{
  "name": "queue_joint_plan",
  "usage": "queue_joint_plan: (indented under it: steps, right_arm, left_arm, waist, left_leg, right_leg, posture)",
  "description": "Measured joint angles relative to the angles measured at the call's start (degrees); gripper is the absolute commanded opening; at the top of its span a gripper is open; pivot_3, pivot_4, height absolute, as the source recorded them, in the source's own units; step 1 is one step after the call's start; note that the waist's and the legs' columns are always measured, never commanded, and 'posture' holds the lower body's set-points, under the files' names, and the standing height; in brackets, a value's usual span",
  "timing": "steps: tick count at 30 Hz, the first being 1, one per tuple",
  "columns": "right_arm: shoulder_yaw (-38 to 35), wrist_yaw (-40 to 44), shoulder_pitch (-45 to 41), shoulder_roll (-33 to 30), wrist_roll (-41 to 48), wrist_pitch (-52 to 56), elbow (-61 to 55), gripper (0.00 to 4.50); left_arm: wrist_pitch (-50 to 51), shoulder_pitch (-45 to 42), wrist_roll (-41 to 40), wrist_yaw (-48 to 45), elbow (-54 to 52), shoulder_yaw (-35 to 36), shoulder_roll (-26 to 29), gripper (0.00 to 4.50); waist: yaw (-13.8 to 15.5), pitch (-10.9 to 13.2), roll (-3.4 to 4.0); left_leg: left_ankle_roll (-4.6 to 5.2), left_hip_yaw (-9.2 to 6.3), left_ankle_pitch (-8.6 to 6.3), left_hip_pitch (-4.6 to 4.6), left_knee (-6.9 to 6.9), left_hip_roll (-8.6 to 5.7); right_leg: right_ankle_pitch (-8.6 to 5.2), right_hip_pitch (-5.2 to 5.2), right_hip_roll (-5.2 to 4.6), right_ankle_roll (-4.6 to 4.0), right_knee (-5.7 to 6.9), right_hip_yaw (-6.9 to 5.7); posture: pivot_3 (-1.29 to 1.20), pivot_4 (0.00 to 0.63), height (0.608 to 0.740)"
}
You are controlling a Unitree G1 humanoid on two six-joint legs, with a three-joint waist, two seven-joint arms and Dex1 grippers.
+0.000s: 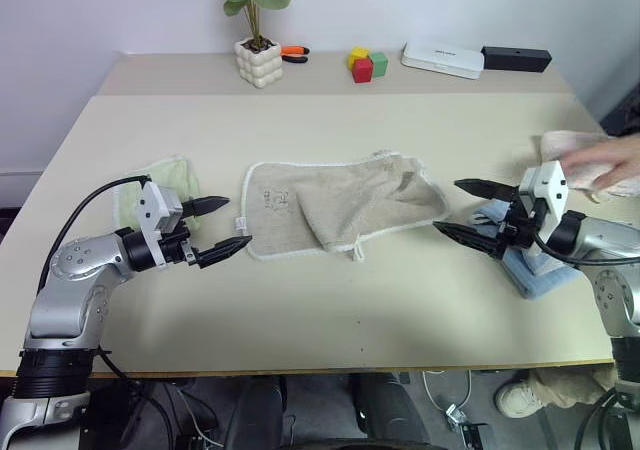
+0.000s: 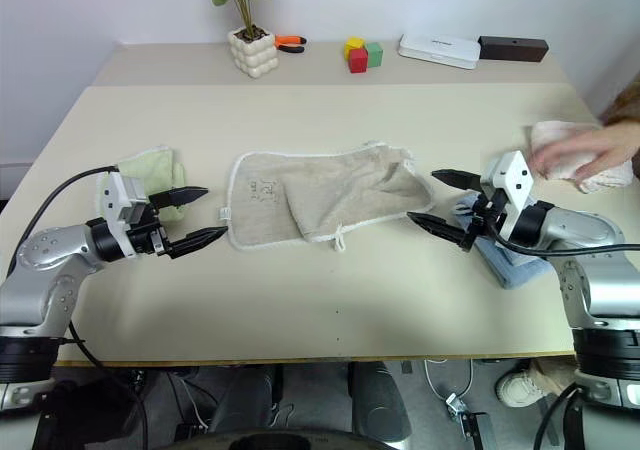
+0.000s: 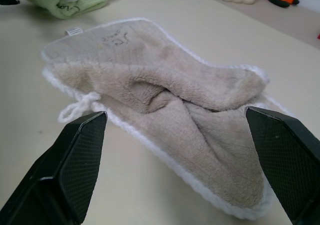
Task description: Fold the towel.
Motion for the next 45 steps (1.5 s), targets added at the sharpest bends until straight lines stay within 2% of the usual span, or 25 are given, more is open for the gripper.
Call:
queue_joint_plan:
  steps: [13,25,35,38,41,45]
  right_arm:
    - [0.77,-2.73,-0.01,2.68,-0.29,-0.01,-1.92,4.50]
    - [5.83,-5.02,-3.68,9.22,-1.50,-1.80,-1.41,4.50]
    - [6.79,-9.90,-3.15,11.70,-1.29,0.40,-8.91,4.50]
    - [6.77,-11.37,-2.78,12.03,-1.32,0.46,-9.70,4.50]
    - [6.77,-12.49,-2.62,12.58,-1.29,0.46,-10.75,4.50]
    - [6.63,-13.67,-1.51,12.60,-1.44,0.35,-10.88,4.50]
  left_arm:
    - [-7.14,-0.60,5.58,-3.92,3.43,-3.40,2.50,4.44]
    - [-14.26,2.29,10.42,-5.28,5.04,-5.36,3.93,4.44]
    - [-25.26,-6.07,18.51,-3.17,16.67,-13.81,-3.64,4.44]
    - [-28.58,-9.11,20.77,-3.04,19.63,-16.37,-3.71,4.44]
    - [-27.42,-12.01,22.26,-3.94,21.07,-19.21,-2.82,3.66]
    - [-27.22,-12.95,22.33,-4.96,22.43,-21.36,-2.80,1.71]
  waist:
    - [-0.14,0.00,0.00]
    - [-0.50,0.01,0.03]
    - [-0.72,-0.01,0.03]
    - [-0.58,-0.10,0.14]
    - [-0.59,-0.32,0.45]
    - [-0.75,-0.45,0.62]
  left_leg:
    - [0.00,0.00,0.00,0.00,-0.02,0.00]
    - [0.00,0.00,0.00,-0.02,-0.02,-0.01]
    - [0.00,-0.01,0.00,-0.02,0.00,-0.01]
    - [0.00,-0.01,0.00,0.04,0.00,-0.01]
    - [0.00,-0.01,0.00,0.25,0.03,-0.04]
    - [0.02,-0.01,-0.01,0.68,-0.01,-0.04]
  right_leg:
    - [0.00,-0.01,0.00,0.00,0.00,0.00]
    - [0.00,0.00,-0.02,0.00,0.00,0.00]
    - [0.00,0.00,-0.01,0.01,0.02,-0.01]
    - [0.01,0.08,-0.01,0.01,0.03,-0.01]
    - [0.00,0.33,-0.02,0.01,0.00,-0.01]
    - [-0.12,0.71,-0.01,-0.19,0.00,0.00]
  posture:
    - [0.00,0.150,0.740]
    - [0.00,0.150,0.740]
    - [0.00,0.150,0.740]
    - [0.00,0.150,0.740]
    - [0.00,0.150,0.740]
    - [0.00,0.150,0.740]
